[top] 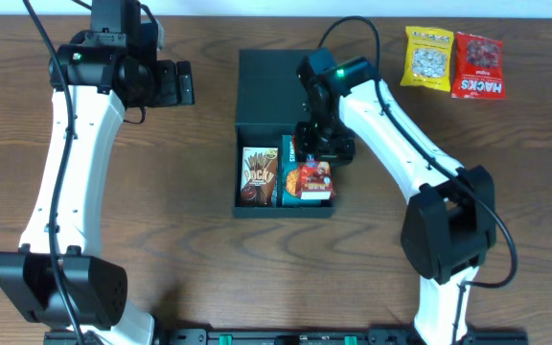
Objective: Pack container
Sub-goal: 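Carry the Hello Panda box into the black box and release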
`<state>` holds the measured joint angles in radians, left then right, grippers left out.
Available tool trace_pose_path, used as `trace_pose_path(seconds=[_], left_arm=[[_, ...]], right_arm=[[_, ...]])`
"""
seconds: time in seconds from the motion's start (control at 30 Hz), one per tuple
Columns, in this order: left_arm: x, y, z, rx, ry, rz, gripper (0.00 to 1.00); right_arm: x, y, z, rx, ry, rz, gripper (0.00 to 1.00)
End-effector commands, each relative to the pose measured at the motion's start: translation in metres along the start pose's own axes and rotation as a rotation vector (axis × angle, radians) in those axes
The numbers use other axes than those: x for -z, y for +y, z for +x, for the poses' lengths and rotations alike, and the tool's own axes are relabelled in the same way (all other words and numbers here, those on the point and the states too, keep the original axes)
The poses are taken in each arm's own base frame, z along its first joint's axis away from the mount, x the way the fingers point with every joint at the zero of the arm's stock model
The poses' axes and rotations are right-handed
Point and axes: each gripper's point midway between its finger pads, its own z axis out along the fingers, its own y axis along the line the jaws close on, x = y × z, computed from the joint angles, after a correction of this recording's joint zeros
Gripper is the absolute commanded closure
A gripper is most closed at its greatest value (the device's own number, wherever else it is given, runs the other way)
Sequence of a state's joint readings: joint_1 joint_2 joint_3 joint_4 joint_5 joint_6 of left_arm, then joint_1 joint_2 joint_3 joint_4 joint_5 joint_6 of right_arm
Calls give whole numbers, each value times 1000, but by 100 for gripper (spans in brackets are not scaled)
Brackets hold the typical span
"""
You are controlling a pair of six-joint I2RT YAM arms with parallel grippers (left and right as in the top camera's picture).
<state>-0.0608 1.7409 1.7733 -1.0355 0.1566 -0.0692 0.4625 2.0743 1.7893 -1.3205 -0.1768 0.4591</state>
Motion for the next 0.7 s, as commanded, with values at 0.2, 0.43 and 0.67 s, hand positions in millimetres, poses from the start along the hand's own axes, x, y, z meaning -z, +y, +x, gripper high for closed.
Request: trace_pose_path(seconds=[0.2, 0.43, 0.67], left_arm=[[4, 3, -4, -20, -16, -10, 5], [4, 3, -4, -38, -15, -10, 5], [5, 1, -13, -48, -51, -6, 4]], right_arm=[[-3, 1, -5, -27, -21, 5, 10], [52, 4, -33, -24, -155, -31, 12], [161, -77, -122, -144, -648, 248, 8]])
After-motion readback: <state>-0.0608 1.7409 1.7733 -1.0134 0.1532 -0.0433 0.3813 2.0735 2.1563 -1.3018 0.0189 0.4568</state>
